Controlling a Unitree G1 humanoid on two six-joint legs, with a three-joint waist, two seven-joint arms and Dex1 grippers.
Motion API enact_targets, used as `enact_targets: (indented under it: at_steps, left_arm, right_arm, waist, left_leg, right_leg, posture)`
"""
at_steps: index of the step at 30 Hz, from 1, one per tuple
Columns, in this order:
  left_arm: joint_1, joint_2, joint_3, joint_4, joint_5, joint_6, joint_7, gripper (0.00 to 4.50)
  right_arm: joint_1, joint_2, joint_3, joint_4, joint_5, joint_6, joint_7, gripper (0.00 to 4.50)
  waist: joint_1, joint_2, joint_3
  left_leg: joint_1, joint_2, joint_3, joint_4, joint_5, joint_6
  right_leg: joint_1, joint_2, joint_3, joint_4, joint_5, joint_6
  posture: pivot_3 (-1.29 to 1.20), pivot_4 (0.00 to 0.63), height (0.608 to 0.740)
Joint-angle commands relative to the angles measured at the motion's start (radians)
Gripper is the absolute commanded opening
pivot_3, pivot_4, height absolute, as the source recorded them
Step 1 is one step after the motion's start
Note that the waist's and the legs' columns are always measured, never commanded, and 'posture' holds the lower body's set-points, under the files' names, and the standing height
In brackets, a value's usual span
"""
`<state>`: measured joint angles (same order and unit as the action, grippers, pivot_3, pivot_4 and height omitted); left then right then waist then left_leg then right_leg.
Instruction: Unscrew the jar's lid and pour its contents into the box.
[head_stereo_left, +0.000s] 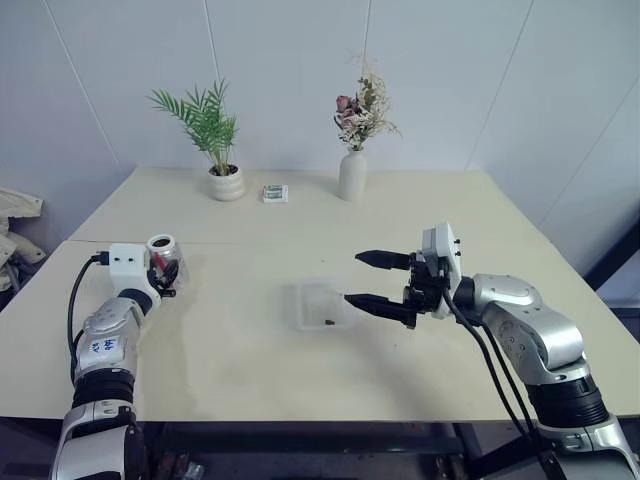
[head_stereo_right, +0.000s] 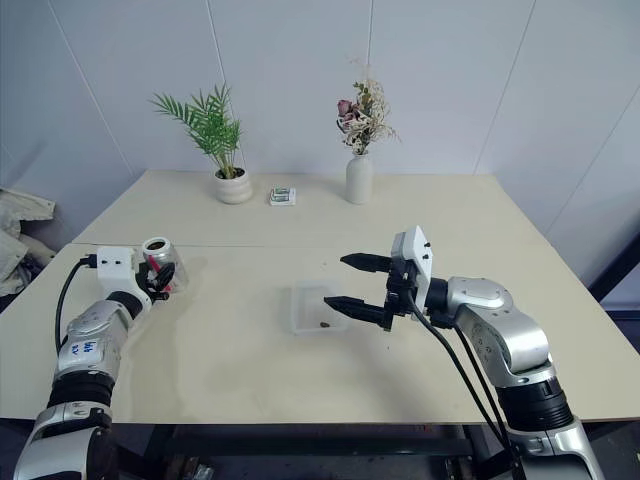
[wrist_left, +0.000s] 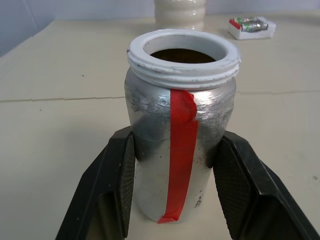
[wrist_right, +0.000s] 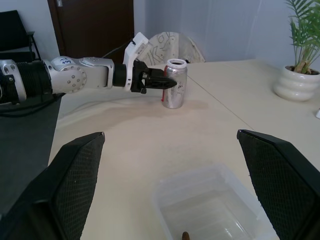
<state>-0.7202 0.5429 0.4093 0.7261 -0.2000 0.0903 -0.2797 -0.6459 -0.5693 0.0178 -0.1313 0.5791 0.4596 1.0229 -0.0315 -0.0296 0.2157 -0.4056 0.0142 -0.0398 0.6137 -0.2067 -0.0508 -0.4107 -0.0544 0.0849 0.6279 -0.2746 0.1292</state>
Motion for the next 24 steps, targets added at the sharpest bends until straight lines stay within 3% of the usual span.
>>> enact_targets:
  at_steps: [1,10,12,18,24]
  left_arm:
    - [-0.021,0.009,0.048,-0.026,-0.075,0.01,-0.015,1.9]
    - [-0.002,0.023,0.04,-0.041,-0.094,0.027,-0.022,1.9]
    - [0.003,0.024,0.04,-0.048,-0.095,0.021,-0.022,2.64]
    - [0.012,0.04,0.013,-0.073,-0.07,0.02,-0.024,4.3]
    - [0.075,0.091,0.008,-0.187,-0.063,0.054,-0.03,4.41]
  right_arm:
    - [-0.005,-0.024,-0.043,-0.019,0.007,-0.02,0.015,4.48]
    - [-0.015,-0.012,-0.042,0.001,-0.002,-0.028,0.021,4.48]
    - [-0.019,-0.009,-0.04,0.009,-0.005,-0.031,0.023,4.5]
    - [-0.023,-0.008,-0.04,0.029,-0.006,-0.041,0.031,4.5]
    - [-0.02,-0.013,-0.044,0.03,-0.003,-0.048,0.045,4.5]
  waist:
    - [0.001,0.0,0.0]
    - [0.0,0.0,0.0]
    - [0.0,0.0,0.0]
    - [0.0,0.0,0.0]
    - [-0.002,0.0,0.0]
  left_leg:
    - [0.0,0.0,0.0,0.0,0.0,0.0]
    - [0.0,0.0,0.0,0.0,0.0,0.0]
    - [0.0,0.0,0.0,0.0,0.0,0.0]
    - [0.0,0.0,0.0,0.0,0.0,0.0]
    - [0.0,0.0,0.0,-0.001,0.0,0.0]
  right_leg:
    - [0.0,0.0,0.0,0.0,0.0,0.0]
    - [0.0,0.0,0.0,0.0,0.0,0.0]
    - [0.0,0.0,0.0,-0.001,0.0,0.0]
    - [0.0,0.0,0.0,-0.001,0.0,0.0]
    - [0.0,0.0,0.0,-0.001,0.0,0.0]
  posture:
    - [0.0,0.15,0.74]
    - [0.0,0.15,0.74]
    - [0.0,0.15,0.74]
    - [0.0,0.15,0.74]
    - [0.0,0.15,0.74]
